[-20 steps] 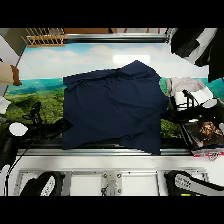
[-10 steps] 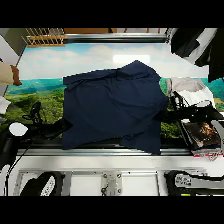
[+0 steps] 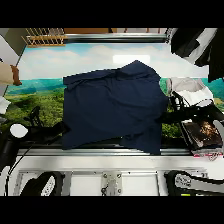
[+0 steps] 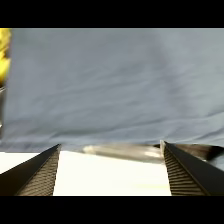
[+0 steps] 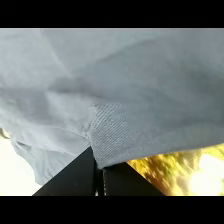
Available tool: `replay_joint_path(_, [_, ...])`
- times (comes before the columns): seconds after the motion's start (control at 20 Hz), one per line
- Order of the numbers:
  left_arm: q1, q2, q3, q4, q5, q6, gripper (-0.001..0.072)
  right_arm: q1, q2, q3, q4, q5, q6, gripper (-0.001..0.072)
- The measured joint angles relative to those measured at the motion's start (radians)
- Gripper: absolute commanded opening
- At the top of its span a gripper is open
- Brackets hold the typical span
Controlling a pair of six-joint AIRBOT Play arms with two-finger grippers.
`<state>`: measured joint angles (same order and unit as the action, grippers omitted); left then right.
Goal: Fold the clothes and pants, and hang the long-sleeved shirts on hangers.
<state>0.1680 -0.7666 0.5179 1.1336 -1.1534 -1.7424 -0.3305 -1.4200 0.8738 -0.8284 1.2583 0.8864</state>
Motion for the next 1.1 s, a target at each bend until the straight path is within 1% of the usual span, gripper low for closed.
replay_joint_path(0.1, [0.007, 0.047, -0.054, 0.043, -0.021, -0.094, 0.069, 0.0, 0.032, 0.001, -0.019, 0.004, 0.008, 0.0015])
replay_joint_path(0.25, [0.042, 0.142, -0.167, 0.071, -0.011, -0.234, 0.069, 0.001, 0.061, 0.001, -0.034, 0.005, 0.017, 0.0015])
replay_joint_path(0.4, [0.088, 0.215, -0.267, 0.046, 0.016, -0.317, 0.0689, 0.001, 0.071, 0.001, -0.04, 0.003, 0.021, 0.0015])
replay_joint_path(0.45, [0.101, 0.235, -0.298, 0.025, 0.028, -0.334, 0.0664, 0.001, 0.073, 0.001, -0.04, 0.003, 0.021, 0.0015])
replay_joint_path(0.5, [0.108, 0.252, -0.322, 0.009, 0.038, -0.346, 0.061, 0.001, 0.074, 0.001, -0.04, 0.003, 0.022, 0.0015])
replay_joint_path(0.65, [0.121, 0.3, -0.376, -0.031, 0.064, -0.371, 0.061, 0.001, 0.076, 0.001, -0.04, 0.003, 0.022, 0.0015])
replay_joint_path(0.85, [0.127, 0.331, -0.4, -0.046, 0.097, -0.396, 0.061, 0.001, 0.077, 0.001, -0.04, 0.003, 0.022, 0.0015])
replay_joint_path(1.1, [0.128, 0.237, -0.401, -0.063, 0.127, -0.391, 0.061, 0.001, 0.077, 0.001, -0.04, 0.003, 0.029, 0.0015])
